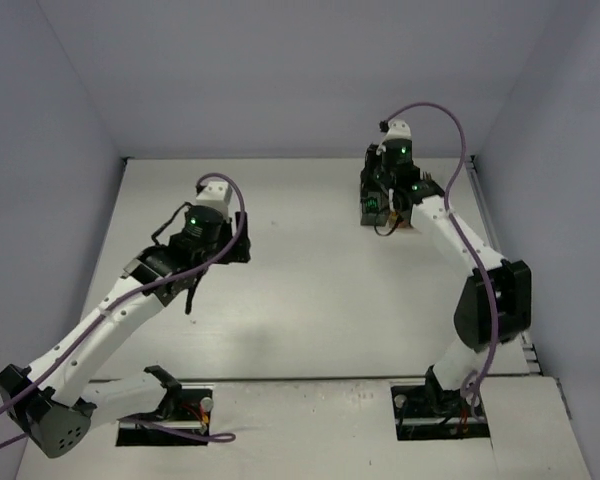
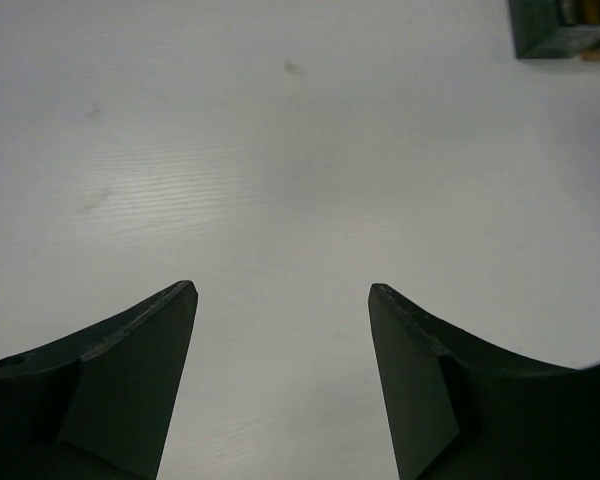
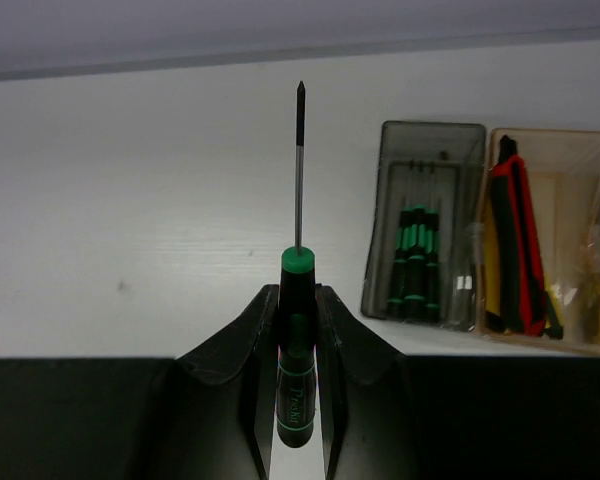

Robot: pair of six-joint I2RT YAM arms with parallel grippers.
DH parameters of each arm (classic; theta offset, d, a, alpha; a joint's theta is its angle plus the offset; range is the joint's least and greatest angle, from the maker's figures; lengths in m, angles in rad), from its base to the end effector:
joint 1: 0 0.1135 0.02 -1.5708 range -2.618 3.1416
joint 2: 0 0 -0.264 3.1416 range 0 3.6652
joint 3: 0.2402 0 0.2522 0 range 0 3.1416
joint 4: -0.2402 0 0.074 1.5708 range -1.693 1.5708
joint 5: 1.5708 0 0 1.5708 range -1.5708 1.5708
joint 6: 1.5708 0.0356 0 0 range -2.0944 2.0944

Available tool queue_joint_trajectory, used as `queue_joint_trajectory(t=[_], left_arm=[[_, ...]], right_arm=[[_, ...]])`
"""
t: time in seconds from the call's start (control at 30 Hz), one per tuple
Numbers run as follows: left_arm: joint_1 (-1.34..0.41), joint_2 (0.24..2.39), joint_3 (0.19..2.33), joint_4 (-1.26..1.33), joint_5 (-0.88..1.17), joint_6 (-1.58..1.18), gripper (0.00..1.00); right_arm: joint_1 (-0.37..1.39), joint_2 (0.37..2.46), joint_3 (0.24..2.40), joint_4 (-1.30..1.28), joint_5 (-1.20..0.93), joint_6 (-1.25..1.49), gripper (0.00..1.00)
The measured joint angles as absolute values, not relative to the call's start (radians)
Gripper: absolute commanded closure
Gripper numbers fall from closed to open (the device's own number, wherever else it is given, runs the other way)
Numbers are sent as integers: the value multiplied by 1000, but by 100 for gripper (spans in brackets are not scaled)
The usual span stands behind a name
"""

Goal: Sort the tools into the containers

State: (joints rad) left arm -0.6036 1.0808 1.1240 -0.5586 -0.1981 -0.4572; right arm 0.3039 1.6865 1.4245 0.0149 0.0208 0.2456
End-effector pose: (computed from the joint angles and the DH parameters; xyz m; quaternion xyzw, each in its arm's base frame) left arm 0.1955 -0.1263 0.3633 0.0132 0.8611 -0.1798 0.4755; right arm 0.3904 0.1216 0.3434 -0.0166 0.7887 0.1588 0.5937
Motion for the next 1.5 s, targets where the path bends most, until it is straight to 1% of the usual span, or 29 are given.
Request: queue_joint_trajectory(t=[0.17, 0.43, 0.47, 0.5, 0.53, 0.57, 0.63, 0.67, 0.77, 0.93, 1.0, 1.07, 1.17, 1.37, 1.5], left_arm=[[-551, 973, 1124, -688, -223, -396, 33], [-527, 886, 1043, -733, -259, -340, 32], [-520, 885, 1031, -735, -259, -338, 32], [-512, 886, 1020, -736, -257, -335, 32], [-502, 888, 1011, -736, -254, -332, 32], [-492, 889, 1004, -737, -252, -329, 32], [-470, 890, 998, -738, -239, -325, 32], [-459, 890, 998, -737, -230, -324, 32], [-429, 890, 998, -735, -203, -323, 32], [-398, 889, 994, -728, -174, -322, 32], [-385, 886, 989, -725, -161, -322, 32], [-372, 885, 987, -724, -149, -322, 32], [-347, 876, 986, -717, -137, -322, 32], [-315, 818, 981, -696, -132, -319, 32], [-311, 781, 977, -687, -132, -312, 32]], right_arm=[[246, 1900, 1594, -73, 49, 196, 100], [212, 2154, 1719, -136, 76, 162, 100], [210, 2170, 1727, -137, 77, 159, 99], [209, 2185, 1734, -141, 78, 157, 93], [209, 2196, 1740, -145, 79, 156, 81], [209, 2205, 1744, -145, 79, 155, 71], [209, 2218, 1753, -146, 79, 153, 58], [209, 2222, 1756, -146, 79, 153, 54], [209, 2223, 1756, -147, 77, 153, 48], [209, 2193, 1733, -148, 80, 149, 46], [209, 2135, 1694, -156, 82, 144, 46], [209, 2028, 1638, -166, 93, 138, 45], [209, 1801, 1539, -167, 123, 133, 45], [209, 1176, 1290, -124, 220, 147, 29], [209, 880, 1136, -121, 258, 185, 13]])
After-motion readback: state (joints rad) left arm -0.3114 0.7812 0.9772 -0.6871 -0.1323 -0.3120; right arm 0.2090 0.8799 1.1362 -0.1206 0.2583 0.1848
